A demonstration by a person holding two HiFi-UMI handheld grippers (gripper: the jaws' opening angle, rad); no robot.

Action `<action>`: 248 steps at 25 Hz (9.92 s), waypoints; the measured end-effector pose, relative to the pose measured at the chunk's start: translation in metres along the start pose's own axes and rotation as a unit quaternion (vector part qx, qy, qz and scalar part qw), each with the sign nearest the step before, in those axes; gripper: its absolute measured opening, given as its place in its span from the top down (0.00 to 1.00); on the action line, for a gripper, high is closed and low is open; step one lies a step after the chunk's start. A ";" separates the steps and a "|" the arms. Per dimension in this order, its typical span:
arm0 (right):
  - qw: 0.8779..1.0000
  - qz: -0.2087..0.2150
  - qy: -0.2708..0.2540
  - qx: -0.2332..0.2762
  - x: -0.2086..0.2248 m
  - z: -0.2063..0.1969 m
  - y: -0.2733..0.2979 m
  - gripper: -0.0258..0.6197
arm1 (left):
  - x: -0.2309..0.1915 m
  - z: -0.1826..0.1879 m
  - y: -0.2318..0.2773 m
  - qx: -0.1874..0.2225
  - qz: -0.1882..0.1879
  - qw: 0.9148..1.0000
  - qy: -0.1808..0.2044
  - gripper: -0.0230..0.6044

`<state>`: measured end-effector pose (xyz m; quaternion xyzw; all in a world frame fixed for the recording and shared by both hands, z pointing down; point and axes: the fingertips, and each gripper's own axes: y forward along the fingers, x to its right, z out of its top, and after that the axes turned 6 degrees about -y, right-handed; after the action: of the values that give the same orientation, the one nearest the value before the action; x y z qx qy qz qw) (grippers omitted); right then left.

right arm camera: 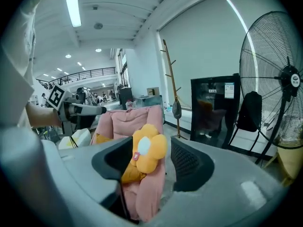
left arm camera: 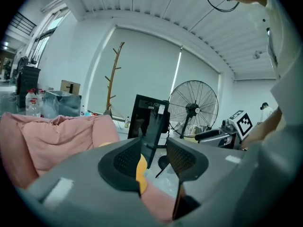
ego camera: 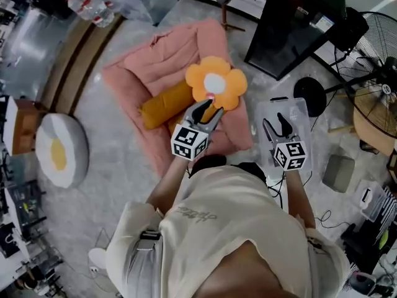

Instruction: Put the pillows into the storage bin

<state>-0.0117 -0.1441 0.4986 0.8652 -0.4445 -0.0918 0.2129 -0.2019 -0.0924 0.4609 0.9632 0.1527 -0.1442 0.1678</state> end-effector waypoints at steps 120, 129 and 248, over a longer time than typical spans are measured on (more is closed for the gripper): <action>0.889 -0.241 0.306 -0.240 0.277 -0.351 -0.163 0.54 | 0.187 -0.029 0.186 -0.105 -0.089 0.990 0.016 0.71; 0.912 -0.218 0.271 -0.218 0.273 -0.320 -0.136 0.54 | 0.165 -0.029 0.161 -0.089 -0.045 0.995 0.001 0.71; 0.990 0.008 -0.016 -0.142 -0.122 -0.060 0.106 0.56 | -0.351 -0.265 -0.098 -0.298 0.220 0.924 -0.094 0.44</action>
<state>-0.1397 -0.0826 0.5964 0.8211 -0.4370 -0.1663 0.3273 -0.4957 0.0069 0.7880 0.8601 -0.0435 -0.1410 0.4883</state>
